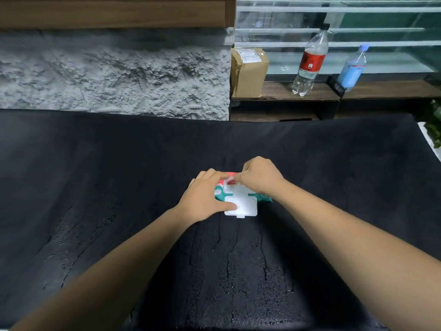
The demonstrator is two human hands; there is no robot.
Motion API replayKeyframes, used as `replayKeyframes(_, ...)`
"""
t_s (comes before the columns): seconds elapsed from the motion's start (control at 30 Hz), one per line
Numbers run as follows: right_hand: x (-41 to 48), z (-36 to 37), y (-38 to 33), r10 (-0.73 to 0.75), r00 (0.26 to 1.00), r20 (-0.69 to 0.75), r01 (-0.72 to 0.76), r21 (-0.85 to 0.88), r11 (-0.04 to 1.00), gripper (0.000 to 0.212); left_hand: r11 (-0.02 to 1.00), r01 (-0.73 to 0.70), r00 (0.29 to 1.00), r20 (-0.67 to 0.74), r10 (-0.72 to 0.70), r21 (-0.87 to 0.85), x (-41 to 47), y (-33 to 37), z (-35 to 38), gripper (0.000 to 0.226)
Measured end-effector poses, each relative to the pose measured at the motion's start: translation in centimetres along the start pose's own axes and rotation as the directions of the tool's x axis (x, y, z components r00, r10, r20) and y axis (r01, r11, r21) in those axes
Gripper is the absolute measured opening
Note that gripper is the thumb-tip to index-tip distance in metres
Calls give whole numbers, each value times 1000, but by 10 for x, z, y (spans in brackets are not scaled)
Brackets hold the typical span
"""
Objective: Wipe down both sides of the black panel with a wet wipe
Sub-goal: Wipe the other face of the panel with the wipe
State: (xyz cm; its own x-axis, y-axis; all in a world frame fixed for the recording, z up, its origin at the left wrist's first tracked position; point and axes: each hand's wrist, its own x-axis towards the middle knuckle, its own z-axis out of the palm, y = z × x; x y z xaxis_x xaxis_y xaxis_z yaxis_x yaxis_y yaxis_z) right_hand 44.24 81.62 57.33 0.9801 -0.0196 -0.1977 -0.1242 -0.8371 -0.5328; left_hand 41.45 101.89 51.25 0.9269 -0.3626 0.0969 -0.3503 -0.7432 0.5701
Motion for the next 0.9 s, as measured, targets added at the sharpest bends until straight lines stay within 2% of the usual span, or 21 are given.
replayKeyframes(0.07, 0, -7, 8, 34, 999, -20, -31, 110, 993, 28, 1000, 2, 1000, 8, -2, 8, 0, 0, -1, 83)
replayKeyframes(0.23, -9, -11, 39, 77, 994, 80, -104, 441, 891, 21, 998, 5, 999, 43, -8, 67, 1, 4, -5, 77)
replayKeyframes(0.4, -17, -5, 57, 111, 988, 106, -154, 691, 706, 10, 996, 9, 998, 63, -14, 84, 2, 7, -10, 75)
replayKeyframes(0.6, -21, 0, 71, 162, 972, 169, -227, 848, 478, 12, 994, -1, 997, 75, -7, 114, 3, 13, -15, 70)
replayKeyframes(0.7, -20, 3, 73, 149, 974, 169, -220, 860, 461, 14, 992, -6, 996, 89, -5, 129, 7, 15, -19, 61)
replayKeyframes(0.83, -20, 7, 75, 109, 984, 143, -179, 850, 495, 8, 995, -10, 999, 46, 6, 95, 19, 24, -25, 17)
replayKeyframes(0.9, -20, 9, 76, 98, 987, 130, -163, 840, 518, 10, 992, -36, 999, 21, 33, 117, 29, 32, -26, 9)
